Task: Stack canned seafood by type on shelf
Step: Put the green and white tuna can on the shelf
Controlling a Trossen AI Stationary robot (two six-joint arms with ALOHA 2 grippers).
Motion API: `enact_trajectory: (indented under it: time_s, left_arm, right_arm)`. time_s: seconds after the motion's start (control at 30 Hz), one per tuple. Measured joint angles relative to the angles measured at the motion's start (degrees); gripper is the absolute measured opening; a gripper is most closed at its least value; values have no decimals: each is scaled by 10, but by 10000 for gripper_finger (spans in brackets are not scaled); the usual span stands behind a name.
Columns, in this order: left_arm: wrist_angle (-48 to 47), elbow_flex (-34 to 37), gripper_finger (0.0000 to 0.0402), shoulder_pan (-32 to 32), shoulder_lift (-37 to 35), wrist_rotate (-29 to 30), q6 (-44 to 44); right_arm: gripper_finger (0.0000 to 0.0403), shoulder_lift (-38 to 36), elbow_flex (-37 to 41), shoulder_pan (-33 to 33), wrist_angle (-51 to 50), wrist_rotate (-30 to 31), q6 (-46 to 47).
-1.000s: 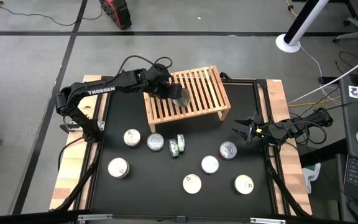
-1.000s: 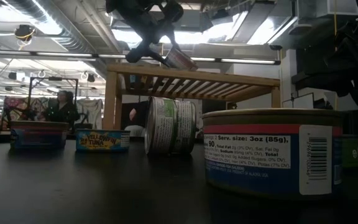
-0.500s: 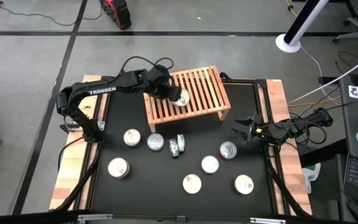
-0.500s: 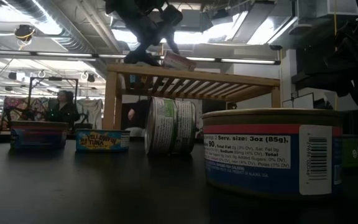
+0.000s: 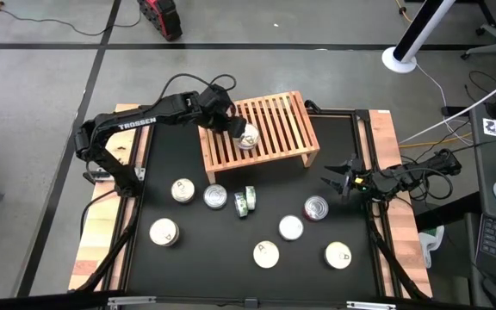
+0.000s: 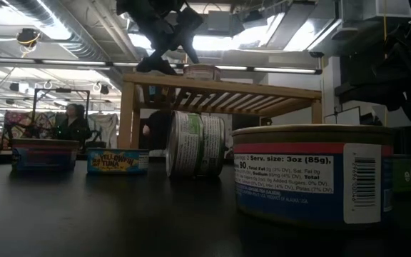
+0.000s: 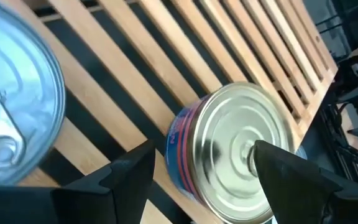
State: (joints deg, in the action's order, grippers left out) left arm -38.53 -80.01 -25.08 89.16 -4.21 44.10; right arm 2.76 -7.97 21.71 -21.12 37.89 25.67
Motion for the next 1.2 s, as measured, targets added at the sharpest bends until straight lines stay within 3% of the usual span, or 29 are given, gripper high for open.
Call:
enact_trajectory:
  time_s: [0.37,0.63,0.9,1.07,1.2]
  left_arm:
    - [-7,0,265,25,-57,-30,-102]
    - [-163,0,265,77,-128,-33,-163]
    - [-311,0,265,167,-145,-29,-114]
    - [-301,0,265,218,-132,-15,-20]
    - [-285,0,265,252,-115,33,100]
  right_arm:
    - [243,0,0,0,0,0,0]
    - [243,0,0,0,1,0,0]
    - [243,0,0,0,13,0,0]
    - [243,0,0,0,44,0,0]
    - [243,0,0,0,61,0,0]
